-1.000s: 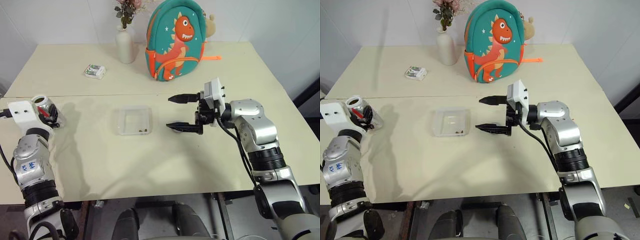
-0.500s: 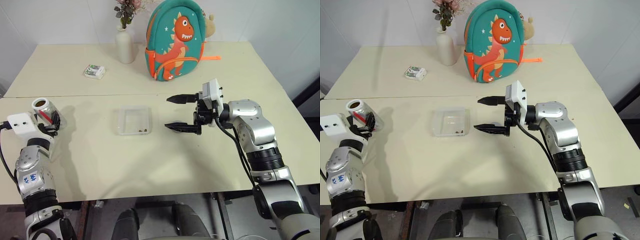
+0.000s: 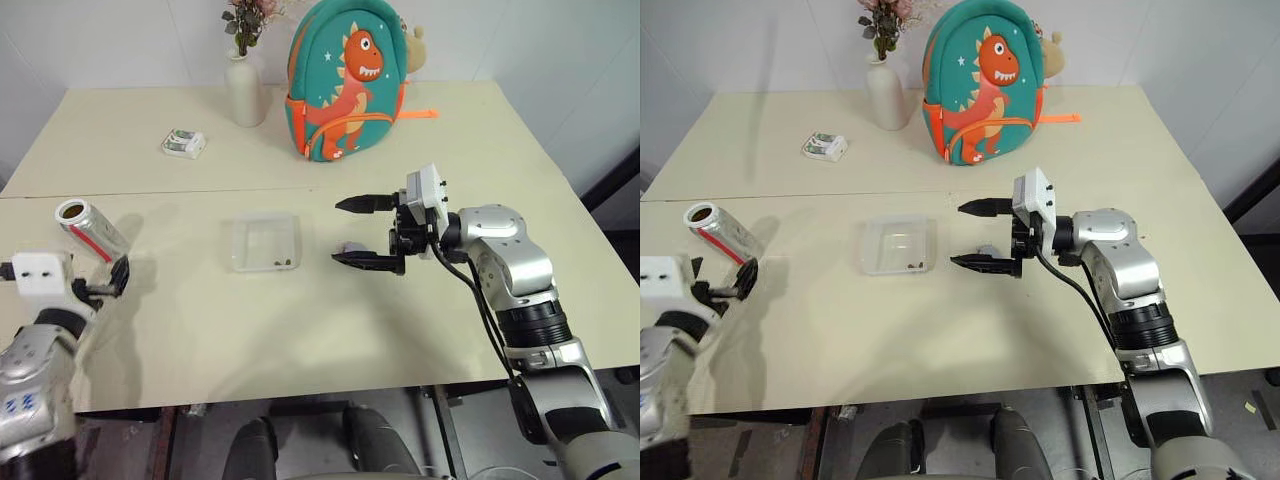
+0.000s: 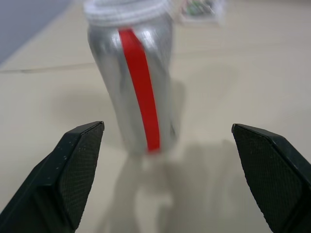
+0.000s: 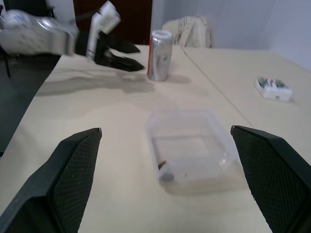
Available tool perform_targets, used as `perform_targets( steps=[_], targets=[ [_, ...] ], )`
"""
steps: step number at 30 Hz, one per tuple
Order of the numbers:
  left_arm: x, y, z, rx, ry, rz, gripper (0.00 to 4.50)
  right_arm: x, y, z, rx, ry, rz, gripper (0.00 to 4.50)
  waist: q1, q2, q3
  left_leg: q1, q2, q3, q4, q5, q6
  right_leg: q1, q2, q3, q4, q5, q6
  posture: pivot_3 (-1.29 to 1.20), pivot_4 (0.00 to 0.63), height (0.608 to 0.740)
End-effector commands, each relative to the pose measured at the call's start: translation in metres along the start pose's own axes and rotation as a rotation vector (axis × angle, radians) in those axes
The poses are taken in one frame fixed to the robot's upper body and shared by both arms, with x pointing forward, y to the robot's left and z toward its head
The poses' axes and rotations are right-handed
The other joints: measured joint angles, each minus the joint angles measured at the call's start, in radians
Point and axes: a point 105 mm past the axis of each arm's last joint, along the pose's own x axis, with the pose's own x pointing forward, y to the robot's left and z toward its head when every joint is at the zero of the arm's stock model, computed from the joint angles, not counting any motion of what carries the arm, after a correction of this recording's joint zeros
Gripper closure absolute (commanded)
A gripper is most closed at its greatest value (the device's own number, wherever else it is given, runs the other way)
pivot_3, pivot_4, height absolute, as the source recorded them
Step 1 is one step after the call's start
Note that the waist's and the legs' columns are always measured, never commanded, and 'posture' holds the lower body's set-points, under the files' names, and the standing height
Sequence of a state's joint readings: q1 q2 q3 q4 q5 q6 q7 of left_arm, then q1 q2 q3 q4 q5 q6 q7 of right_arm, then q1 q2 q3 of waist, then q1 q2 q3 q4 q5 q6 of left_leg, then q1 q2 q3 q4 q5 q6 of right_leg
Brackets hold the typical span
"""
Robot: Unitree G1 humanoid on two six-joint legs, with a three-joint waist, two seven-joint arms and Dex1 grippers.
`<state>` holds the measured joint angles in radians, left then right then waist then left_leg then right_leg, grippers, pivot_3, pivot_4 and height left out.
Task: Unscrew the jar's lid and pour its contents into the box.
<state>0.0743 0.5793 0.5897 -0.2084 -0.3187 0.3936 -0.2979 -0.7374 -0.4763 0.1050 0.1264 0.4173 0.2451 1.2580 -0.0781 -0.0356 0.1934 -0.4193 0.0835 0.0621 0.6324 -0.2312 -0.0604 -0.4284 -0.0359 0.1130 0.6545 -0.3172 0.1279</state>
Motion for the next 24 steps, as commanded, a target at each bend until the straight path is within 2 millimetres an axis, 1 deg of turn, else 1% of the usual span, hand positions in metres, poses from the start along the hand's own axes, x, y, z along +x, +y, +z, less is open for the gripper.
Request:
perform_targets(
  steps=[1, 4, 5, 7, 10, 12, 14, 17, 21, 24],
  targets=[
    [-0.022, -0.015, 0.035, 0.156, -0.095, -0.155, 0.01, -0.008, 0.000, 0.010, -0.042, -0.013, 0.001, 0.00, -0.003, 0.000, 0.000, 0.001, 0.000, 0.000, -0.001, 0.000, 0.000, 0.000, 0.000, 0.000, 0.000, 0.000, -0.001, 0.00, 0.150, 0.740],
    [-0.036, -0.042, 0.051, 0.247, -0.186, -0.353, 0.01, -0.013, -0.003, 0.013, -0.060, -0.028, -0.017, 0.00, -0.005, 0.000, 0.000, 0.002, 0.000, 0.001, -0.003, 0.000, 0.000, 0.000, -0.001, -0.001, -0.002, -0.003, -0.007, 0.00, 0.150, 0.740],
    [-0.037, -0.048, 0.055, 0.256, -0.213, -0.396, 0.01, -0.015, -0.004, 0.013, -0.069, -0.025, -0.016, 0.00, -0.005, 0.000, 0.000, 0.002, 0.000, 0.002, -0.004, 0.000, 0.000, 0.000, -0.002, -0.001, -0.002, -0.006, -0.013, 0.00, 0.150, 0.740],
    [-0.038, -0.059, 0.063, 0.284, -0.263, -0.483, 0.01, -0.019, -0.004, 0.012, -0.083, -0.009, -0.012, 0.00, -0.005, 0.000, 0.000, 0.003, -0.001, 0.002, -0.004, 0.000, 0.000, 0.001, -0.003, -0.001, -0.002, -0.007, -0.014, 0.00, 0.150, 0.740],
    [-0.036, -0.073, 0.066, 0.345, -0.258, -0.618, 0.01, -0.026, -0.005, 0.007, -0.101, 0.030, -0.015, 0.00, -0.006, 0.000, 0.000, 0.003, -0.001, 0.002, -0.004, 0.000, 0.000, 0.001, -0.003, -0.001, -0.003, -0.007, -0.014, 0.00, 0.150, 0.740],
    [-0.040, -0.082, 0.074, 0.317, -0.287, -0.707, 0.01, -0.033, -0.005, 0.003, -0.116, 0.059, -0.015, 0.00, -0.007, 0.000, 0.000, 0.003, -0.001, 0.003, -0.004, 0.000, 0.000, 0.001, -0.003, -0.001, -0.003, -0.006, -0.013, 0.00, 0.150, 0.740],
    [-0.042, -0.087, 0.080, 0.305, -0.298, -0.754, 0.01, -0.041, -0.005, 0.002, -0.114, 0.077, -0.022, 0.00, -0.010, 0.000, 0.000, 0.003, -0.001, 0.003, -0.004, 0.000, 0.000, 0.001, -0.003, 0.000, -0.003, -0.005, -0.011, 0.00, 0.150, 0.740],
    [-0.046, -0.088, 0.080, 0.346, -0.294, -0.802, 0.01, -0.050, -0.006, 0.002, -0.094, 0.100, -0.049, 0.00, -0.012, 0.000, 0.000, 0.004, 0.000, 0.003, -0.005, 0.000, 0.001, 0.001, -0.002, 0.000, -0.003, -0.002, -0.005, 0.00, 0.150, 0.740],
    [-0.045, -0.088, 0.077, 0.336, -0.286, -0.830, 0.01, -0.059, -0.002, -0.003, -0.071, 0.139, -0.066, 0.00, -0.011, 0.000, 0.000, 0.006, 0.000, 0.004, -0.007, 0.000, 0.001, 0.001, -0.002, 0.000, -0.003, -0.003, -0.006, 0.00, 0.150, 0.740],
    [-0.043, -0.088, 0.076, 0.328, -0.285, -0.837, 0.01, -0.064, 0.001, -0.002, -0.063, 0.145, -0.096, 0.00, -0.011, 0.000, 0.000, 0.006, 0.000, 0.004, -0.007, 0.000, 0.001, 0.001, -0.002, 0.000, -0.003, -0.003, -0.006, 0.00, 0.150, 0.740]
  ],
)
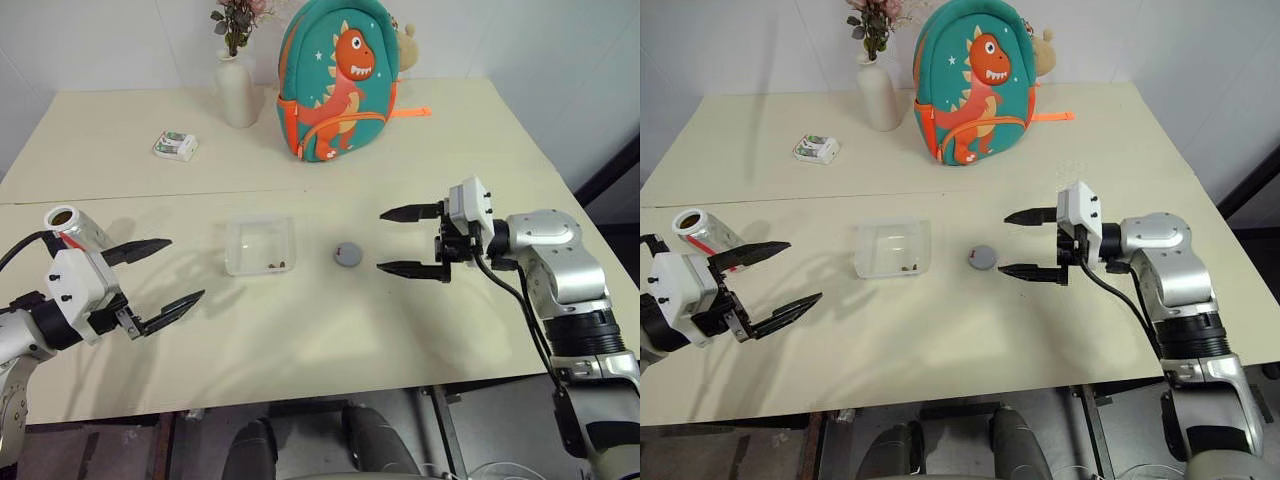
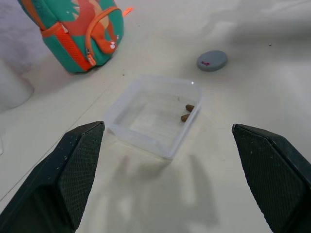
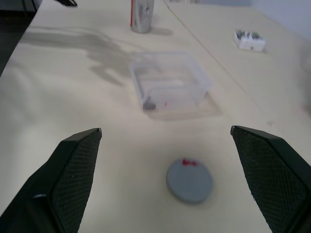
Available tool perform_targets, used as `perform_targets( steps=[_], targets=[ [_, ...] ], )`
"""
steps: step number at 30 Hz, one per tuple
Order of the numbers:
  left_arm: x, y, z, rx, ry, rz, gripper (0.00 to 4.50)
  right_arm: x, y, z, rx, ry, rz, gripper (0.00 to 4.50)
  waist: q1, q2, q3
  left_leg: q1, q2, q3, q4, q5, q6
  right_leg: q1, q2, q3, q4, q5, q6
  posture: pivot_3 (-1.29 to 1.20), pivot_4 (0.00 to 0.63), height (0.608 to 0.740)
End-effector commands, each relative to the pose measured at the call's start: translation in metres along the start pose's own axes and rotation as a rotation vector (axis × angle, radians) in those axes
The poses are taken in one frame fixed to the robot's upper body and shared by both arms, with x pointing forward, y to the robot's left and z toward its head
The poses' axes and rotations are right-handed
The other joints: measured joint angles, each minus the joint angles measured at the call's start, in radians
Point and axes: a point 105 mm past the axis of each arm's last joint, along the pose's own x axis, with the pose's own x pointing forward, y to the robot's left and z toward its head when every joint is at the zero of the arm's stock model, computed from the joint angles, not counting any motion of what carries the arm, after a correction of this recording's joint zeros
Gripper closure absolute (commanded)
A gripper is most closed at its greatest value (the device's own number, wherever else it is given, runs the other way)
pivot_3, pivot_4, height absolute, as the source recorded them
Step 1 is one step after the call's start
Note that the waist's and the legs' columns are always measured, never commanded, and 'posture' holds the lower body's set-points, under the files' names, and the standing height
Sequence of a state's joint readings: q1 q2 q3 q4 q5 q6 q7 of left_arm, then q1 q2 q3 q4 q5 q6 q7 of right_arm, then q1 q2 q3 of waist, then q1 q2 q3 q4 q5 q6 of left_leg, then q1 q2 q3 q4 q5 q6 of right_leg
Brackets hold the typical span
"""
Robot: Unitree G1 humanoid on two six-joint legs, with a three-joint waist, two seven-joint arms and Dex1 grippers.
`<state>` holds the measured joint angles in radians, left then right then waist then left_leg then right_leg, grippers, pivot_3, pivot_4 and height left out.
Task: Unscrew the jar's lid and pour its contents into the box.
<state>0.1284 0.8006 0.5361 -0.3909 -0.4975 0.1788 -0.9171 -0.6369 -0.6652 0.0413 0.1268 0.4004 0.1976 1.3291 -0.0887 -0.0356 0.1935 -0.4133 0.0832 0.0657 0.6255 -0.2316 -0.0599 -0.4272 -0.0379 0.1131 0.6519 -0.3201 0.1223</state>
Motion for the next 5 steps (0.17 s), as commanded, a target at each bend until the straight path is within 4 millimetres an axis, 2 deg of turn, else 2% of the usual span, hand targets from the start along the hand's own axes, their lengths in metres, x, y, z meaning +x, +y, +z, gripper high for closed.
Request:
perform_targets(
  steps=[1, 5],
  targets=[
    [0.0000, 0.0013, 0.0039, 0.012, -0.026, -0.004, 0.01, -0.0091, -0.0010, 0.0152, -0.041, -0.026, -0.046, 0.00, -0.001, 0.000, 0.000, 0.000, 0.000, 0.000, 0.000, 0.000, 0.000, 0.000, 0.000, 0.000, 0.000, 0.000, 0.000, 0.00, 0.150, 0.740],
    [0.0003, 0.0032, 0.0045, 0.004, -0.031, 0.025, 0.01, -0.0104, -0.0030, 0.0163, -0.030, -0.036, -0.094, 0.00, -0.001, 0.000, 0.000, 0.001, 0.000, 0.000, 0.001, 0.000, 0.000, 0.001, 0.000, 0.001, 0.000, 0.000, -0.001, 0.00, 0.150, 0.740]
  ],
)
